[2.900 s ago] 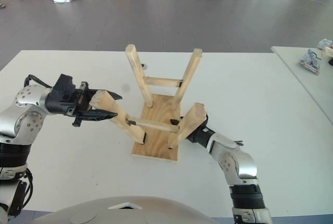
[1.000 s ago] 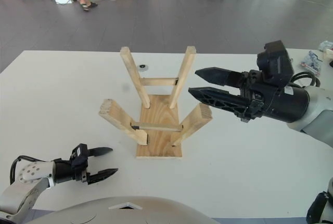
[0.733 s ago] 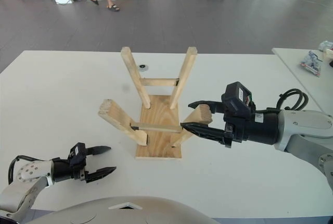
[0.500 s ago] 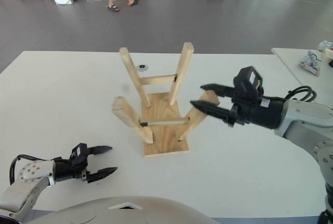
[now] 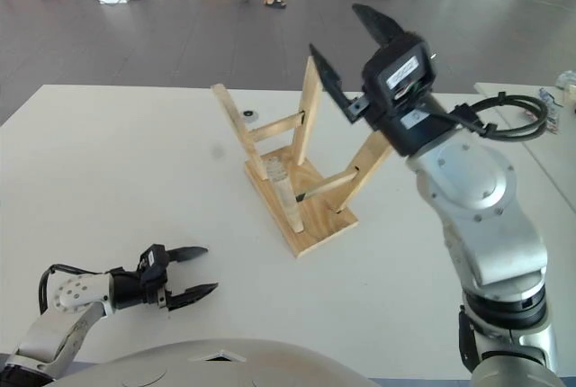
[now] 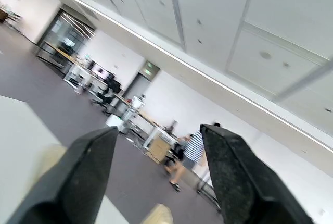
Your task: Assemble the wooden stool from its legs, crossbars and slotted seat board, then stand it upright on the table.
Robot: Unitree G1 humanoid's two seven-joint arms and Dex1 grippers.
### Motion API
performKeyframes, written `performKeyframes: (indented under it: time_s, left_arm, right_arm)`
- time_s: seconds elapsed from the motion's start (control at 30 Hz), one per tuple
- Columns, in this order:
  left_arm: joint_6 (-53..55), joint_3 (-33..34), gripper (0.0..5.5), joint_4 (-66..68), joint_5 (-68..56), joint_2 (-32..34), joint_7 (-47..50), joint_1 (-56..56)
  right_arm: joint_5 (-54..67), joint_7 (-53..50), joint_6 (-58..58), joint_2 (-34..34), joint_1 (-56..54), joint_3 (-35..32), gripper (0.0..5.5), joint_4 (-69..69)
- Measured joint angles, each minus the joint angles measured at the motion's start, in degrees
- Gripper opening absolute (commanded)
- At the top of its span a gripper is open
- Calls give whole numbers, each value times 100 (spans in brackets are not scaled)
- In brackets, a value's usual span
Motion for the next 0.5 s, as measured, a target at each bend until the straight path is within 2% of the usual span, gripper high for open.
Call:
performKeyframes:
  time_s: [0.03,0.13,0.2,0.3,0.37,0.43,0.5]
  left_arm:
    - [15,-7,414,-23,4,-16,28,13]
    - [63,-44,414,-35,9,-117,123,-13]
    - [163,-70,414,-23,12,-124,116,-96]
    - [162,-129,414,163,31,-184,102,-313]
    - [28,-148,414,412,52,-237,20,-464]
    - [-174,-138,414,692,50,-262,-121,-613]
    - [-339,-103,414,923,42,-272,-242,-748]
  right_arm:
    - [-322,-59,-107,6,236,119,294,-130]
    - [-2008,-176,-842,-284,1871,985,294,150]
    - [-2456,-73,-475,-510,2576,1348,294,490]
    - [-2718,165,-98,-620,2549,1443,294,347]
    - [-2679,272,230,-367,2374,1439,294,332]
    - [-2342,495,460,-52,1946,1219,294,554]
    - [-1565,709,637,419,1346,637,294,856]
